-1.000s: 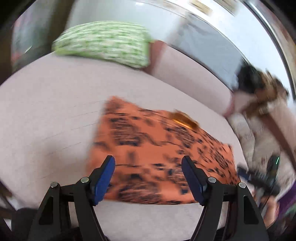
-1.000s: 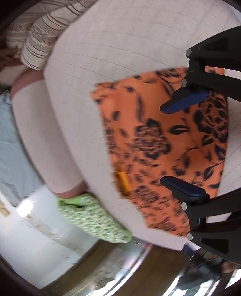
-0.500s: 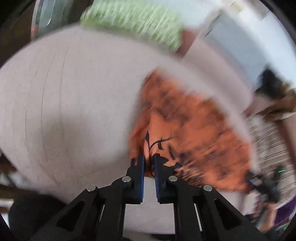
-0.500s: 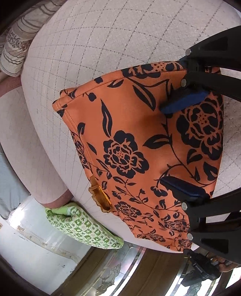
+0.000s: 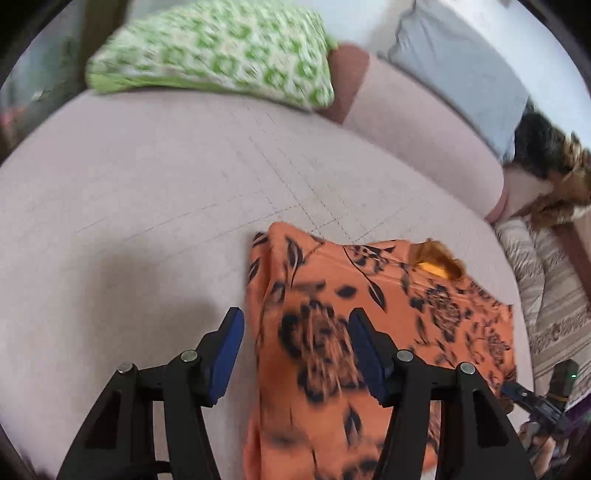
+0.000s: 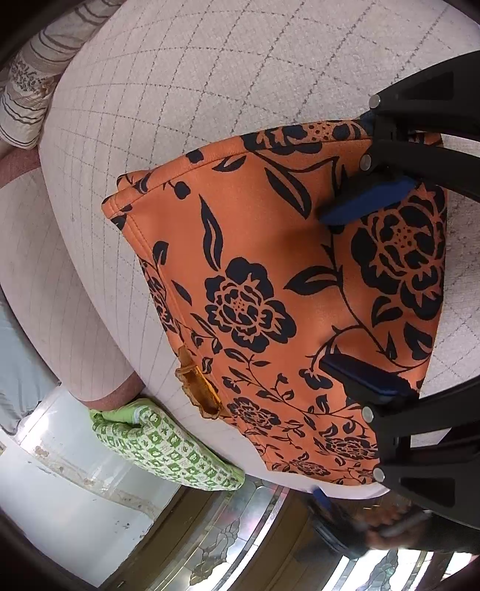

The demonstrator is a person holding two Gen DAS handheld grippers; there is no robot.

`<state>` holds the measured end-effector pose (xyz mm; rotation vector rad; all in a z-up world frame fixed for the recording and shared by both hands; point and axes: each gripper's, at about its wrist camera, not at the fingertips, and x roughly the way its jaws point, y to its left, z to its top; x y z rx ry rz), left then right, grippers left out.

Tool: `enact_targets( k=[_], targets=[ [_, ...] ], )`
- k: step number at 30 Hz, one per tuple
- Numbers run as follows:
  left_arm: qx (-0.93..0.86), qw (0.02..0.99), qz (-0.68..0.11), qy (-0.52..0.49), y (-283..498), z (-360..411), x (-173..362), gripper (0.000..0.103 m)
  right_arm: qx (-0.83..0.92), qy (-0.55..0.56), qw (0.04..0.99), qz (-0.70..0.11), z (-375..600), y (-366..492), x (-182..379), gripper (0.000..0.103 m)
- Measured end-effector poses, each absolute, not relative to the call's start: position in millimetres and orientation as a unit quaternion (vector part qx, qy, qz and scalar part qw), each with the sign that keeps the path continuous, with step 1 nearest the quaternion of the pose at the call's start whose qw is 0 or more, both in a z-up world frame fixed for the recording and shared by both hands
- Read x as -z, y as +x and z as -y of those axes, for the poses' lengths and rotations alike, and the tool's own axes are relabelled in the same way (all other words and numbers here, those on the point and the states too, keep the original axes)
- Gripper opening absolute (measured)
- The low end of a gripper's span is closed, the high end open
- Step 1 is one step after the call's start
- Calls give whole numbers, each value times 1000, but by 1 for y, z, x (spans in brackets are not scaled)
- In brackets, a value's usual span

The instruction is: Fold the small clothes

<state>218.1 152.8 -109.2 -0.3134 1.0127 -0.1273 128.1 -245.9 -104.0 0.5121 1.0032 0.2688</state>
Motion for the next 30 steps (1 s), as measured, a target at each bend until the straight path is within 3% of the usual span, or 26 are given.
enact_targets(
  k=[3,4,5,8,9,11,16,18,20,25,28,30],
  targets=[
    [62,840,-513,-164,248,-160,130,39,-136,247,838,-468,248,127,105,77],
    [56,842,-513,-159,254,-163,132,18,-138,247,839,-465,249,126,106,77],
    [58,844,-510,-154,258,-165,131,7,-139,246,840,-464,248,125,106,77],
    [85,873,-462,-131,250,-164,117,5,-139,241,841,-465,246,126,106,77],
    [73,866,-481,-121,255,-166,131,5,-139,241,841,-465,246,126,106,78],
    [71,862,-487,-121,257,-170,147,8,-139,240,841,-464,244,127,106,80],
    [40,885,-458,-78,238,-162,121,13,-141,222,843,-469,239,128,103,84],
    [43,896,-438,-61,223,-156,105,21,-139,228,839,-475,239,130,99,84],
    [48,907,-416,-49,202,-148,87,40,-140,244,833,-476,243,132,92,84],
    [84,913,-392,-79,158,-124,70,71,-181,300,825,-443,250,144,77,84],
    [88,898,-419,-104,142,-105,86,74,-151,357,793,-471,268,159,112,82],
    [78,879,-466,-69,143,-89,112,74,-148,385,783,-466,274,161,106,82]
  ],
)
